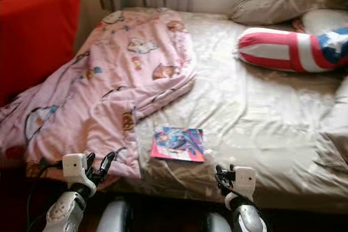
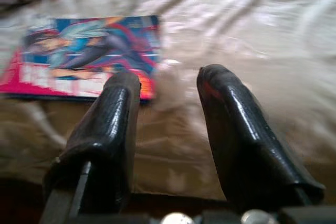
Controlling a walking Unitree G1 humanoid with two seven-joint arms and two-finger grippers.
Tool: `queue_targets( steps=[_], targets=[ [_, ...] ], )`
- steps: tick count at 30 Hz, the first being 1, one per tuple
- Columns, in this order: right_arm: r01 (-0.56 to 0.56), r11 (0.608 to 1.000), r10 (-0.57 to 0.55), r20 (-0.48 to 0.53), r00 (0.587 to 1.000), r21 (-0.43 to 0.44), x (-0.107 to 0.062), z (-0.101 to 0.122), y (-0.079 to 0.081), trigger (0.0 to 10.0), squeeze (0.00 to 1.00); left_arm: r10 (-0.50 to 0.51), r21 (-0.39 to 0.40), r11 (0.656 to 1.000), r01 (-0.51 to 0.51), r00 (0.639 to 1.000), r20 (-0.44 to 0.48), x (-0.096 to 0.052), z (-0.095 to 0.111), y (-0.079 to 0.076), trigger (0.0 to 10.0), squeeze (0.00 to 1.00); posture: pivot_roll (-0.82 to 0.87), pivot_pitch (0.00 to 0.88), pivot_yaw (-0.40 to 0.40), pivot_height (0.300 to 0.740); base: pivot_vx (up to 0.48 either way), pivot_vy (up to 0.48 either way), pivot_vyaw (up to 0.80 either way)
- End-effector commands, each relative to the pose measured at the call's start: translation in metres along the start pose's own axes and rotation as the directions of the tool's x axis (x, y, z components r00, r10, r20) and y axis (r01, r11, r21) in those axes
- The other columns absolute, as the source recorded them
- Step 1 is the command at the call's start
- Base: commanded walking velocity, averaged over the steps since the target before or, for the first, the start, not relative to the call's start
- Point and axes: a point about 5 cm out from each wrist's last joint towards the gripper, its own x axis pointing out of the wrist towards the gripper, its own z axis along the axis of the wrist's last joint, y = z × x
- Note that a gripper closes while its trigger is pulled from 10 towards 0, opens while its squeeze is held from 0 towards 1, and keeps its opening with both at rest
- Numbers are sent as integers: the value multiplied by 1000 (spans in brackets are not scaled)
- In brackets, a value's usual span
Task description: Clean up the room
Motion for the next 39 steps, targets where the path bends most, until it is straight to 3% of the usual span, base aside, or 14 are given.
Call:
queue_targets(
  steps=[1, 20, 26, 28, 39],
  targets=[
    [12, 1000, -12, -2, 1000, 15, -2, 0, -4, 10000, 0, -6, -12, 1000, 6, 1000, -4, 1, 0, -2, 10000, 0, 32, 80, -38, 615, 0, 0, 0],
    [17, 999, -17, -5, 1000, 34, -10, -6, -13, 10000, 0, -17, -10, 1000, 17, 1000, -11, -1, -1, -2, 10000, 0, 33, 85, -31, 615, 184, 0, 0],
    [7, 999, -7, -10, 1000, 39, -6, -7, -7, 10000, 0, -25, -10, 1000, 25, 1000, -12, 0, -1, -4, 10000, 0, 32, 89, -26, 615, 261, 0, 0],
    [33, 996, -31, -21, 999, 79, -5, -9, -7, 10000, 0, -27, -8, 1000, 27, 999, -19, 0, -2, -4, 10000, 0, 31, 89, -26, 615, 261, 0, 0],
    [8, 999, -7, -24, 1000, 47, -3, -8, -5, 10000, 0, -29, -1, 1000, 29, 999, -19, -1, -2, -3, 10000, 0, 37, 92, -21, 615, 263, 0, 0]
  ],
)
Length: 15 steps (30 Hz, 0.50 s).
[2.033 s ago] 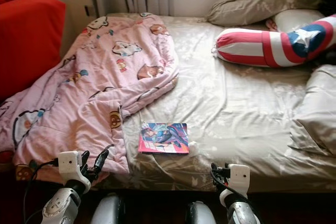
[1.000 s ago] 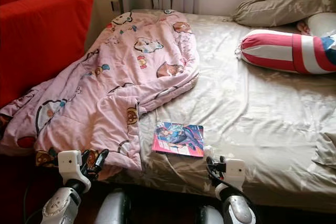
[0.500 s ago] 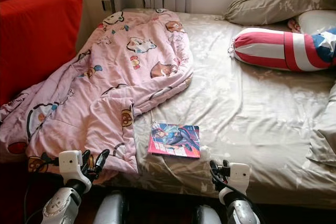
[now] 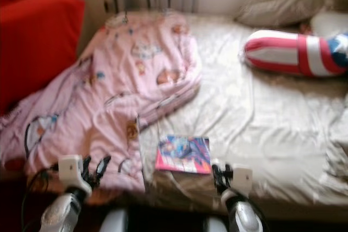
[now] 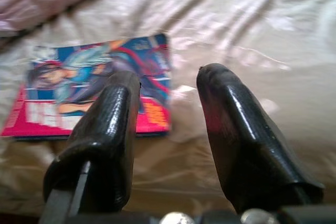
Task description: Clean up the room
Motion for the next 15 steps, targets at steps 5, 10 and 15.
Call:
queue_targets(
  steps=[5, 10, 15],
  targets=[
    [-2, 1000, 2, 0, 1000, -18, 0, -1, -1, 10000, 0, -27, -7, 1000, 27, 1000, -4, 0, -1, -6, 10000, 0, 35, 96, -18, 615, 262, 0, 435],
    [18, 1000, -18, -1, 1000, -7, 1, 0, -1, 10000, 0, -43, 3, 999, 43, 999, -5, 1, 0, -7, 10000, 0, 35, 98, -17, 615, 208, 0, 0],
    [46, 999, -46, 14, 999, 2, 5, 6, -4, 10000, 0, -49, 1, 999, 49, 999, -10, -1, -2, -8, 10000, 0, 32, 105, -10, 615, 0, 0, 0]
  ],
)
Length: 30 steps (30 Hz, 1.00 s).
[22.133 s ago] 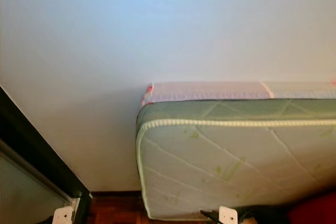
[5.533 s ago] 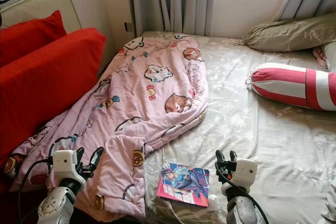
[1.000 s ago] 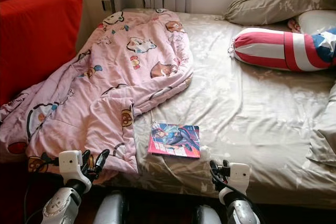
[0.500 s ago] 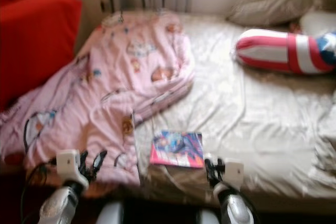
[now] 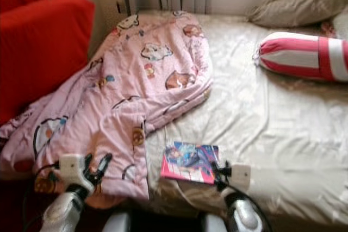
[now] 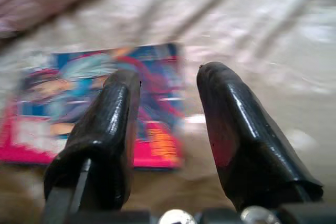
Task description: Clean up the room
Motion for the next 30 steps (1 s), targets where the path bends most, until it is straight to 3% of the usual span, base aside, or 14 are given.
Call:
queue_targets(
  steps=[1, 5, 16, 17, 18, 19, 21, 25, 26, 27, 30],
  targets=[
    [-2, 1000, 2, -7, 1000, 8, 3, 1, 4, 10000, 0, 16, 11, 1000, -16, 1000, -7, -4, 1, 8, 10000, 0, 34, 107, -10, 615, 0, 0, 0],
    [13, 1000, -14, -37, 999, -24, 8, 4, 0, 10000, 0, 14, 13, 1000, -14, 1000, -6, -4, 1, 8, 10000, 0, 40, 115, -10, 615, 0, 0, 0],
    [11, 970, -50, -155, 987, -242, 22, 23, -27, 10000, 0, 5, 24, 1000, -5, 1000, -11, -13, 2, 8, 10000, 0, 64, 162, 6, 615, 0, 0, 0],
    [-5, 963, -42, -171, 984, -270, 23, 24, -28, 10000, 816, 4, 25, 1000, -4, 1000, -11, -14, 2, 8, 10000, 0, 70, 168, 9, 615, 0, 0, 0],
    [-17, 957, -38, -181, 983, -289, 24, 25, -29, 10000, 816, 4, 26, 1000, -3, 1000, -10, -15, 3, 8, 10000, 0, 74, 174, 11, 615, 0, 0, 0],
    [-51, 938, -18, -197, 980, -343, 25, 27, -30, 10000, 1000, 2, 29, 1000, -2, 1000, -9, -17, 4, 8, 10000, 0, 81, 183, 15, 615, 0, 0, 0],
    [-149, 887, 43, -242, 969, -437, 27, 30, -28, 10000, 1000, 1, 32, 999, -1, 1000, -9, -19, 6, 9, 10000, 0, 89, 194, 22, 615, 0, 0, 0],
    [-300, 797, 140, -323, 936, -524, 30, 36, -25, 10000, 1000, -12, 51, 999, 14, 999, -30, -28, 5, 11, 10000, 0, 109, 226, 43, 615, 0, 0, 0],
    [-354, 724, 162, -352, 922, -593, 31, 40, -25, 10000, 1000, -19, 62, 998, 22, 999, -45, -32, 4, 11, 10000, 0, 115, 231, 47, 615, 0, 0, 0],
    [-377, 694, 170, -368, 914, -614, 31, 41, -25, 10000, 1000, -20, 66, 998, 23, 999, -49, -35, 4, 12, 10000, 0, 123, 238, 54, 615, 0, 0, 0],
    [-417, 640, 181, -401, 898, -645, 33, 47, -29, 10000, 1000, -13, 72, 997, 17, 998, -56, -42, 5, 16, 10000, 0, 137, 254, 61, 615, 0, 0, 0]
  ],
)
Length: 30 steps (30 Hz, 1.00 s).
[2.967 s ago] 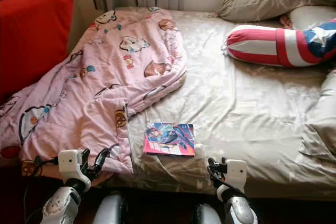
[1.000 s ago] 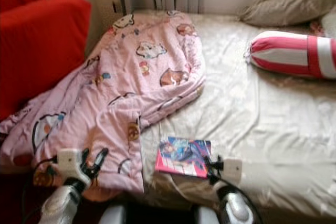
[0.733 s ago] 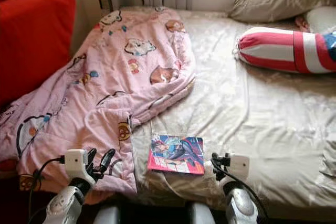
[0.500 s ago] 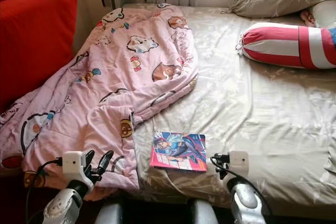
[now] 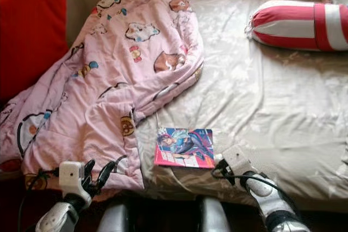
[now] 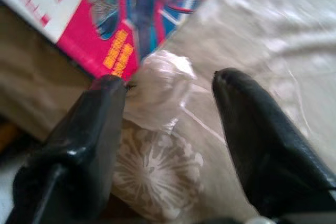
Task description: Clean up the room
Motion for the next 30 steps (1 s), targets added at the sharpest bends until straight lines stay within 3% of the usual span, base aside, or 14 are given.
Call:
queue_targets(
  steps=[1, 6, 7, 8, 9, 13, 17, 20, 25, 28, 30],
  targets=[
    [-36, 998, 34, -29, 999, -54, -2, -2, -3, 10000, 1000, 3, 5, 1000, -3, 1000, -22, -7, 0, 6, 10000, 0, 137, 254, 61, 615, 0, 0, 0],
    [-49, 982, 43, -35, 998, -181, -3, 7, -16, 10000, 1000, 7, 12, 1000, -6, 999, -37, -13, 1, 9, 10000, 0, 146, 270, 76, 615, 0, 0, 0],
    [-69, 967, 61, -42, 997, -246, -4, 11, -20, 10000, 725, 6, 15, 1000, -5, 999, -45, -15, 2, 9, 10000, 0, 146, 270, 83, 615, 0, 0, 0],
    [-93, 963, 84, -46, 995, -251, -5, 12, -21, 10000, 725, 5, 15, 1000, -4, 999, -49, -17, 2, 9, 10000, 0, 146, 270, 83, 615, 0, 0, 0],
    [-109, 959, 100, -49, 994, -261, -5, 12, -22, 10000, 0, 4, 15, 1000, -3, 999, -52, -18, 2, 9, 10000, 0, 147, 272, 85, 615, 0, 0, 0],
    [-171, 898, 135, -115, 984, -406, -7, 10, -23, 10000, 0, -6, 13, 1000, 7, 997, -81, -22, -1, 9, 10000, 0, 146, 272, 88, 615, 0, 0, 0],
    [-222, 852, 148, -189, 971, -474, -7, 5, -21, 10000, 0, -12, 15, 1000, 13, 995, -96, -25, -3, 9, 10000, 0, 143, 270, 89, 615, 0, 0, 0],
    [-233, 836, 147, -208, 967, -496, -7, 5, -22, 10000, 0, -10, 13, 1000, 12, 995, -96, -25, -3, 8, 10000, 0, 149, 267, 88, 615, 0, 0, 0],
    [-175, 836, 67, -220, 973, -520, -6, 9, -32, 10000, 0, -7, 11, 1000, 8, 995, -103, -28, -3, 8, 10000, 0, 151, 261, 91, 615, 0, 0, 0],
    [-137, 816, 31, -194, 980, -561, -5, 13, -34, 10000, 0, -5, 10, 1000, 6, 994, -108, -30, -2, 8, 10000, 0, 153, 263, 91, 615, 0, 0, 0],
    [-121, 832, 18, -193, 981, -541, -4, 14, -35, 10000, 0, -5, 9, 1000, 6, 994, -110, -32, -2, 8, 10000, 0, 153, 267, 92, 615, 0, 0, 0]
  ],
)
